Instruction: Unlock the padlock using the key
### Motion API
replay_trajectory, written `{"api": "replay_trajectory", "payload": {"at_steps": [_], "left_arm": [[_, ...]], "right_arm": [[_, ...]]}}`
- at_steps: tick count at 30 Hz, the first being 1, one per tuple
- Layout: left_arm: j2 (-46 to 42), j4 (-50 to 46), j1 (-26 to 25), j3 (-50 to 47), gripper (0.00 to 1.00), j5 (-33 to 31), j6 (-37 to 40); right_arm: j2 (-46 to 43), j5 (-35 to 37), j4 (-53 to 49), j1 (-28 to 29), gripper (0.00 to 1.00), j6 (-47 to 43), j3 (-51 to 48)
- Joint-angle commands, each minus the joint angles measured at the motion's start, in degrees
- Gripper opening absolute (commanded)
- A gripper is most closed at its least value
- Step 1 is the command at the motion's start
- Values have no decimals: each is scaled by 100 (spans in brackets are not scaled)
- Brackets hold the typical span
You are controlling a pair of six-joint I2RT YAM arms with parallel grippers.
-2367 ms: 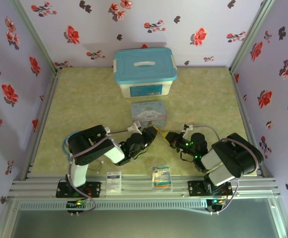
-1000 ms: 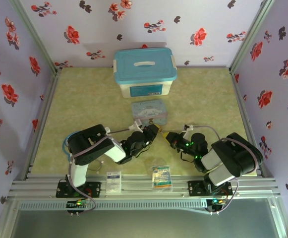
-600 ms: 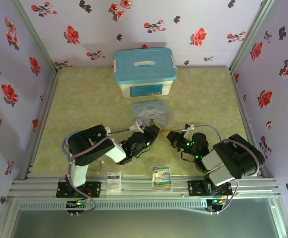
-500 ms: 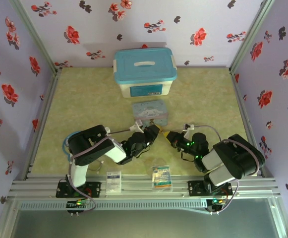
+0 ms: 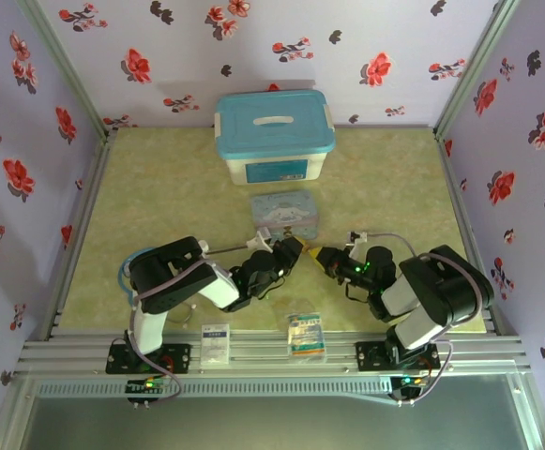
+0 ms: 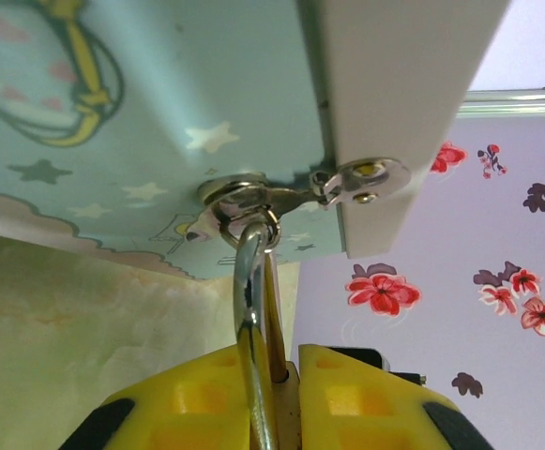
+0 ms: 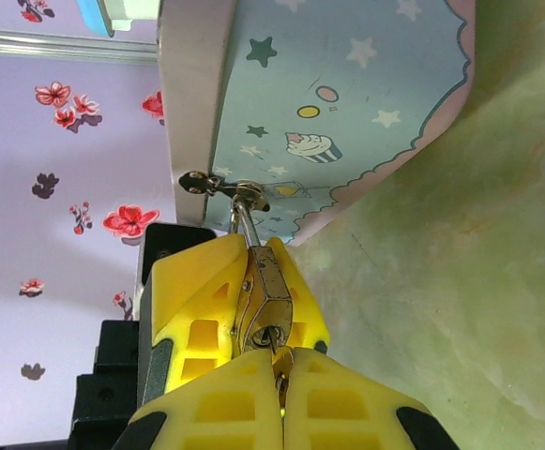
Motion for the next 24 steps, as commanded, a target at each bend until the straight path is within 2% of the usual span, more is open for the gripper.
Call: {"api": "replay_trajectory", "payload": {"at_steps": [1,8,15,21,24], "left_arm": [[-232,528,-182,128,0,361,-93],[-247,542,-234,144,0,436,-77],[-50,537,-239,162,0,430,-123],[-72,541,-336,148,0,440,-135],[-46,541,-409,141,0,439,-160]], "right_arm": [[43,-139,119,-200,0,-190,181],[320,-600,119,-463,0,-306,366],[-11,-136,44,257,0,-218,497],[-193,-10,-814,175,0,-597,785],[-174,3,-745,276,0,-495,1012]]}}
